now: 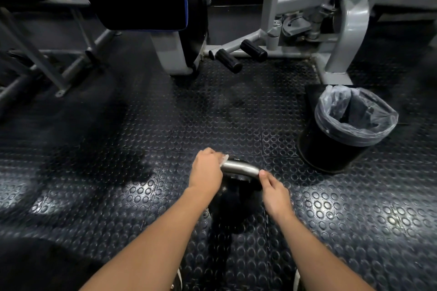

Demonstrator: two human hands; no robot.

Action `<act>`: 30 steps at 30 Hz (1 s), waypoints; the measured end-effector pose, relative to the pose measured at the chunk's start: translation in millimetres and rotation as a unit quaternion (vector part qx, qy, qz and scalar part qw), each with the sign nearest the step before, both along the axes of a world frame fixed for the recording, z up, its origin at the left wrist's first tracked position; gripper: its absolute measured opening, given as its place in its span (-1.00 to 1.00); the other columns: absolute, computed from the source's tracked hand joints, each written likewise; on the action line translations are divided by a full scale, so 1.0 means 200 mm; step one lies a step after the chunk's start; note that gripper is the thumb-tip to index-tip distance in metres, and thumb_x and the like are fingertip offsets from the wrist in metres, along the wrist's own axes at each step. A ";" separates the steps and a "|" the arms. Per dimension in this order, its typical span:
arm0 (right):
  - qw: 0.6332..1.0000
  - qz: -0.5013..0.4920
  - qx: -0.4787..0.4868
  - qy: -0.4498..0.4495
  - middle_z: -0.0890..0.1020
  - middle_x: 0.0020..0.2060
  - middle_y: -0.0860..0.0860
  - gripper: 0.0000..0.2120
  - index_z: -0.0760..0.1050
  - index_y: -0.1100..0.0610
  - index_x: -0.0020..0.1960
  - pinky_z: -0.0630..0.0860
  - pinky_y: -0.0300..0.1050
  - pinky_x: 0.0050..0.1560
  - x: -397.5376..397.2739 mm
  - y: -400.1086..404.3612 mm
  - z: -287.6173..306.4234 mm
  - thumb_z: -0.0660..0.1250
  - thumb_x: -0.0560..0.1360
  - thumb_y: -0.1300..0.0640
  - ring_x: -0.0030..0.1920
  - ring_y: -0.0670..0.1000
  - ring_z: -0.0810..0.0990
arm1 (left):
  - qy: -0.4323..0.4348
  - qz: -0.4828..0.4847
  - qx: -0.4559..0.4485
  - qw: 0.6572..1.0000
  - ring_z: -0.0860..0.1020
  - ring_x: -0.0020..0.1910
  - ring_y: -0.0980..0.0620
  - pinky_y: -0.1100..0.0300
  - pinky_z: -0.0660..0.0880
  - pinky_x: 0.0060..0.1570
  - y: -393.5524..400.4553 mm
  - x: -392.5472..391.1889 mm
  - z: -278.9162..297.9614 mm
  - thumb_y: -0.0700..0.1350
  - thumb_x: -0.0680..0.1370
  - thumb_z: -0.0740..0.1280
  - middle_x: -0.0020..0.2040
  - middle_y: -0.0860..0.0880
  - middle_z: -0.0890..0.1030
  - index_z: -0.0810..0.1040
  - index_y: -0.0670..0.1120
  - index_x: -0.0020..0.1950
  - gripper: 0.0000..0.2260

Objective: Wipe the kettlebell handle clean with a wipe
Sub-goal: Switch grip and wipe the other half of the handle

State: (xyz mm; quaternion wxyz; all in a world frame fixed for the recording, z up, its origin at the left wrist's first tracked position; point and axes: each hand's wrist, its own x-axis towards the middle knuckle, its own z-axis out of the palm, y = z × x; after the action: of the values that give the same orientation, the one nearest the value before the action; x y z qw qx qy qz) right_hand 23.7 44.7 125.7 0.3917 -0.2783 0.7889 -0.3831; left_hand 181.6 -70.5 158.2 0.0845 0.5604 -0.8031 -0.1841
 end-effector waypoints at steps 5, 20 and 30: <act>1.000 -0.002 0.001 0.005 0.54 0.30 0.01 -0.51 0.44 -0.03 0.42 0.30 -0.07 0.30 0.00 0.00 0.01 0.08 0.61 -0.24 0.32 0.04 0.45 | 0.026 -0.046 -0.003 0.999 0.51 0.31 -0.06 0.12 0.47 0.28 0.04 -0.10 0.01 -0.22 0.73 0.29 0.26 -0.05 0.62 0.66 -0.04 0.43 -0.69; 1.000 -0.008 -0.004 -0.004 0.58 0.23 0.04 -0.53 0.46 -0.05 0.40 0.30 -0.11 0.21 -0.01 0.00 0.00 0.09 0.61 -0.23 0.14 -0.02 0.45 | 0.056 -0.016 0.012 0.998 0.47 0.46 0.02 0.12 0.41 0.53 0.09 0.00 -0.04 -0.36 0.68 0.22 0.50 0.00 0.51 0.41 0.04 0.65 -0.43; 1.000 -0.010 -0.002 -0.006 0.56 0.28 0.07 -0.50 0.44 -0.01 0.42 0.32 -0.06 0.31 0.00 0.00 -0.01 0.09 0.61 -0.24 0.30 0.09 0.47 | 0.022 -0.007 -0.013 1.000 0.47 0.44 -0.02 0.13 0.39 0.53 0.10 0.06 -0.03 -0.34 0.68 0.16 0.55 -0.03 0.49 0.37 0.06 0.67 -0.42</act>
State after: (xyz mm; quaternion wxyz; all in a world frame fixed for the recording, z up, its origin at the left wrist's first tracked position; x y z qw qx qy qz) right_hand 22.7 43.8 122.9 0.3915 -0.2688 0.7886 -0.3905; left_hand 193.0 -50.7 152.9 0.1083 0.5495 -0.8072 -0.1863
